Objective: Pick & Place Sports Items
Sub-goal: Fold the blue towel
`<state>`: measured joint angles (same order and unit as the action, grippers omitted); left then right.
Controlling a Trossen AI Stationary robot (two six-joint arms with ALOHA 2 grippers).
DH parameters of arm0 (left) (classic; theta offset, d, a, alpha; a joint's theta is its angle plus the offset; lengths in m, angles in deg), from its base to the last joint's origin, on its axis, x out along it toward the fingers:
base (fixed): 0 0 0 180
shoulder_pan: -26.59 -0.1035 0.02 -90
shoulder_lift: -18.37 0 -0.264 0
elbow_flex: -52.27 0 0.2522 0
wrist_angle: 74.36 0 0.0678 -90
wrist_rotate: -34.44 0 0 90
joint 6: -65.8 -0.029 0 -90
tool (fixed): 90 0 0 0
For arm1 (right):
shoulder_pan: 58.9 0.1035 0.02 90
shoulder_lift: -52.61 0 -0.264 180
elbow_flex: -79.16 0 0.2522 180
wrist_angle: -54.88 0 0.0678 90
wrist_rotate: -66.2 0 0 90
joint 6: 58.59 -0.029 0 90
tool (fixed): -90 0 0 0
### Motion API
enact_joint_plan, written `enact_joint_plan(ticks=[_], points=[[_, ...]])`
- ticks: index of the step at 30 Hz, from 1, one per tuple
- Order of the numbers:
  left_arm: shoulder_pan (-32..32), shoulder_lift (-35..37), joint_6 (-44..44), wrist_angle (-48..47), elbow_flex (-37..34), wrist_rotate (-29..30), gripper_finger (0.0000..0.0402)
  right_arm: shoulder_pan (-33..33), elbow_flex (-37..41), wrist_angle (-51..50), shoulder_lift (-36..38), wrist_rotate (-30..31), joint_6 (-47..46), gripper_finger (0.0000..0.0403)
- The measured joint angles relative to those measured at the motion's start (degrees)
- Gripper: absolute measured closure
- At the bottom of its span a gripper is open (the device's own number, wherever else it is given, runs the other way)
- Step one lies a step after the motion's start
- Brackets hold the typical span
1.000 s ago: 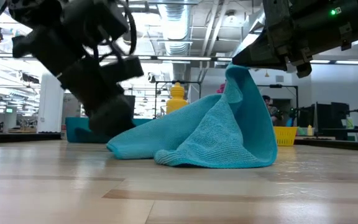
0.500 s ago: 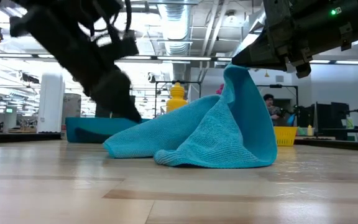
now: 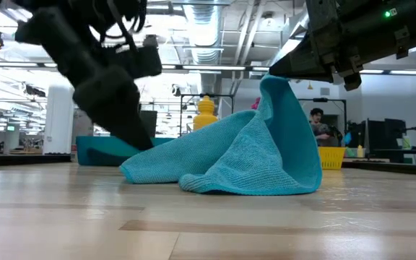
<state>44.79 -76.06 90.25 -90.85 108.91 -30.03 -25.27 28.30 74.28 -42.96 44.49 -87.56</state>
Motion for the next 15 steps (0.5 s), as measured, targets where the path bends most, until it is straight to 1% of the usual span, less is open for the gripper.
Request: enact_joint_plan(ticks=[5, 8, 12, 15], points=[[-0.77, -5.21, -0.51, 4.19, -0.02, 0.65, 0.0105, 0.0, 0.0, 0.0, 0.0, -0.01, 0.0, 0.0403], [-1.44, -7.37, -2.62, 7.04, 0.14, 1.62, 0.0105, 0.0, 0.0, 0.0, 0.0, -0.02, 0.0, 0.0403], [-2.11, -7.96, -2.93, 6.29, 0.14, 8.5, 0.0105, 0.0, 0.0, 0.0, 0.0, -0.07, 0.0, 0.0403], [-2.19, -6.72, -2.29, 4.8, -0.04, 11.74, 0.0105, 0.0, 0.0, 0.0, 0.0, -0.16, 0.01, 0.0403]])
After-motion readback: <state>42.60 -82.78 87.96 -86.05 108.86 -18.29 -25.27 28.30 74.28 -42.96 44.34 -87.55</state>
